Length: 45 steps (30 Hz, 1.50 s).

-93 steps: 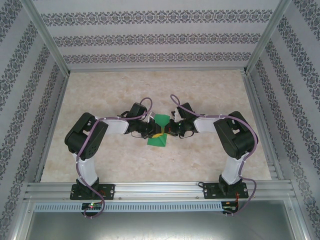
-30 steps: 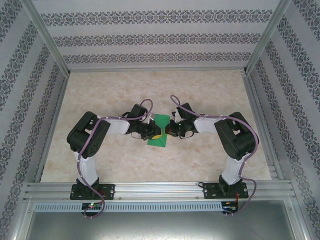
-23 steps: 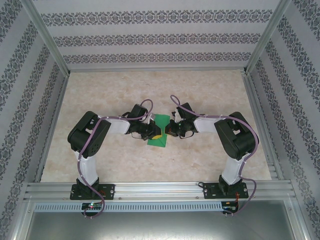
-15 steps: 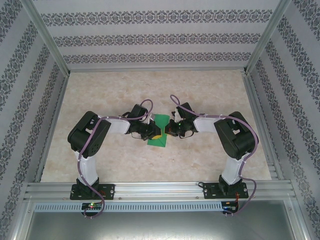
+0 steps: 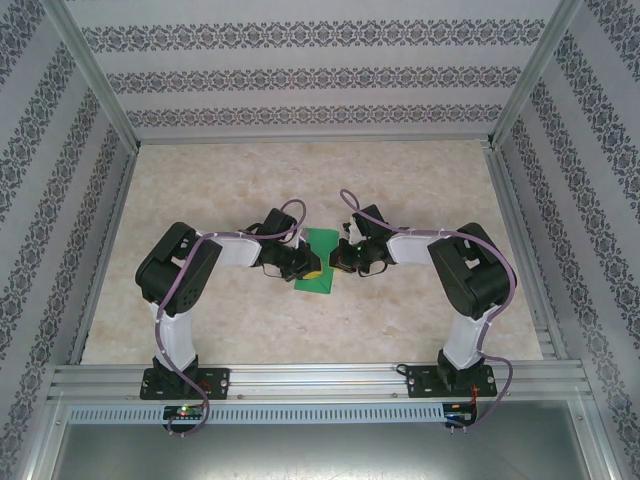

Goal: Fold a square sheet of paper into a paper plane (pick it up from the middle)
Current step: Fold the triangle a second time at the center of the table.

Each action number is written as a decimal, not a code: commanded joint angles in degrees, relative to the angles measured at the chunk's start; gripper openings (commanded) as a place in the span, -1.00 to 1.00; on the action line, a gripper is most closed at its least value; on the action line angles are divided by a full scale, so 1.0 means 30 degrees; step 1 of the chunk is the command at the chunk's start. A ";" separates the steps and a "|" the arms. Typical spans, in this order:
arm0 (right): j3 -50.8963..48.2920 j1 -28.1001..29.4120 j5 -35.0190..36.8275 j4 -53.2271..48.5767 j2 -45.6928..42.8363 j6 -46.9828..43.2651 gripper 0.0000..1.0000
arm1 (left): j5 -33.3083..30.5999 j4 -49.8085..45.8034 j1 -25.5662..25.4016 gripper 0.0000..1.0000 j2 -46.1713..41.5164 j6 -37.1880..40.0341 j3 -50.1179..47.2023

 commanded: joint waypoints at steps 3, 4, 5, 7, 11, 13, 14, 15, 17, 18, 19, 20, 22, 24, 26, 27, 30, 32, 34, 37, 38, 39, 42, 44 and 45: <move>0.0332 -0.0196 0.0596 -0.1108 -0.0441 -0.0511 -0.80 | -0.1474 -0.2313 -0.0200 -0.79 0.0610 0.0237 -0.0096; 0.0303 -0.0248 0.0656 -0.1228 -0.0845 -0.0492 -0.75 | -0.1562 -0.2386 -0.0213 -0.80 0.0608 0.0174 -0.0147; 0.0260 -0.0317 0.0877 -0.1465 -0.1339 -0.0538 -0.69 | -0.1641 -0.2488 -0.0203 -0.80 0.0652 0.0144 -0.0158; 0.0036 -0.0436 0.1617 -0.1935 -0.2310 -0.0655 -0.61 | -0.1799 -0.2633 -0.0194 -0.81 0.0680 0.0060 -0.0197; -0.0421 -0.0497 0.2419 -0.2559 -0.3389 -0.0926 -0.60 | -0.2046 -0.2852 -0.0220 -0.82 0.0700 -0.0021 -0.0234; -0.0583 -0.0327 0.2091 -0.2363 -0.3376 -0.0883 -0.69 | -0.2079 -0.2811 -0.0258 -0.83 0.0682 -0.0065 -0.0268; -0.0609 -0.0143 0.1989 -0.2201 -0.3273 -0.0853 -0.73 | -0.2138 -0.2855 -0.0268 -0.84 0.0693 -0.0065 -0.0272; -0.0553 0.0030 0.1897 -0.2051 -0.3102 -0.0813 -0.78 | -0.2192 -0.2877 -0.0284 -0.84 0.0680 -0.0065 -0.0261; -0.0349 0.0357 0.1636 -0.1733 -0.2648 -0.0651 -0.86 | -0.2298 -0.2939 -0.0277 -0.86 0.0671 -0.0094 -0.0305; -0.0199 0.0534 0.1483 -0.1535 -0.2379 -0.0606 -0.88 | -0.2314 -0.2950 -0.0290 -0.86 0.0656 -0.0094 -0.0294; -0.0033 0.0676 0.1476 -0.1468 -0.2144 -0.0574 -0.90 | -0.2338 -0.2968 -0.0277 -0.86 0.0664 -0.0113 -0.0285; 0.0120 0.0789 0.1499 -0.1448 -0.1831 -0.0542 -0.92 | -0.2370 -0.2958 -0.0285 -0.87 0.0649 -0.0127 -0.0295; 0.0363 0.0932 0.1506 -0.1358 -0.1296 -0.0515 -0.94 | -0.2389 -0.2958 -0.0308 -0.87 0.0626 -0.0123 -0.0337; 0.0577 0.0949 0.1482 -0.1312 -0.0743 -0.0573 -0.96 | -0.2402 -0.2979 -0.0326 -0.88 0.0588 -0.0154 -0.0341; 0.0831 0.0930 0.1559 -0.1421 -0.0327 -0.0741 -0.97 | -0.2400 -0.2977 -0.0305 -0.88 0.0585 -0.0153 -0.0364; 0.0967 0.0911 0.1632 -0.1545 -0.0147 -0.0814 -0.97 | -0.2402 -0.2975 -0.0315 -0.88 0.0536 -0.0155 -0.0362; 0.1271 0.0880 0.2019 -0.2078 0.0199 -0.1121 -0.98 | -0.2301 -0.2867 -0.0319 -0.89 0.0429 -0.0124 -0.0367; 0.1266 0.0880 0.2191 -0.2432 0.0261 -0.1365 -0.99 | -0.2046 -0.2566 -0.0312 -0.89 0.0222 -0.0023 -0.0332; 0.1192 0.0866 0.2468 -0.2895 0.0289 -0.1699 -0.99 | -0.1675 -0.2111 -0.0310 -0.87 -0.0200 0.0271 -0.0148; 0.1189 0.0851 0.3045 -0.3873 0.0422 -0.2394 -1.00 | -0.1777 -0.2274 -0.0314 -0.85 -0.0868 0.0979 0.0642; 0.1182 0.0840 0.3214 -0.4134 0.0496 -0.2624 -1.00 | -0.1835 -0.2408 -0.0304 -0.84 -0.0971 0.1189 0.0877; 0.1174 0.0822 0.3350 -0.4360 0.0551 -0.2786 -1.00 | -0.1923 -0.2580 -0.0286 -0.84 -0.1003 0.1423 0.1154; 0.1224 0.0821 0.3434 -0.4641 0.0708 -0.3138 -1.00 | -0.2312 -0.3219 -0.0247 -0.83 -0.0699 0.1912 0.1829; 0.1289 0.0821 0.3434 -0.4805 0.0861 -0.3251 -1.00 | -0.2102 -0.3076 -0.0252 -0.84 -0.0272 0.1861 0.1994; 0.1370 0.0820 0.3461 -0.4842 0.0918 -0.3271 -1.00 | -0.2094 -0.3049 -0.0253 -0.84 -0.0089 0.1825 0.2046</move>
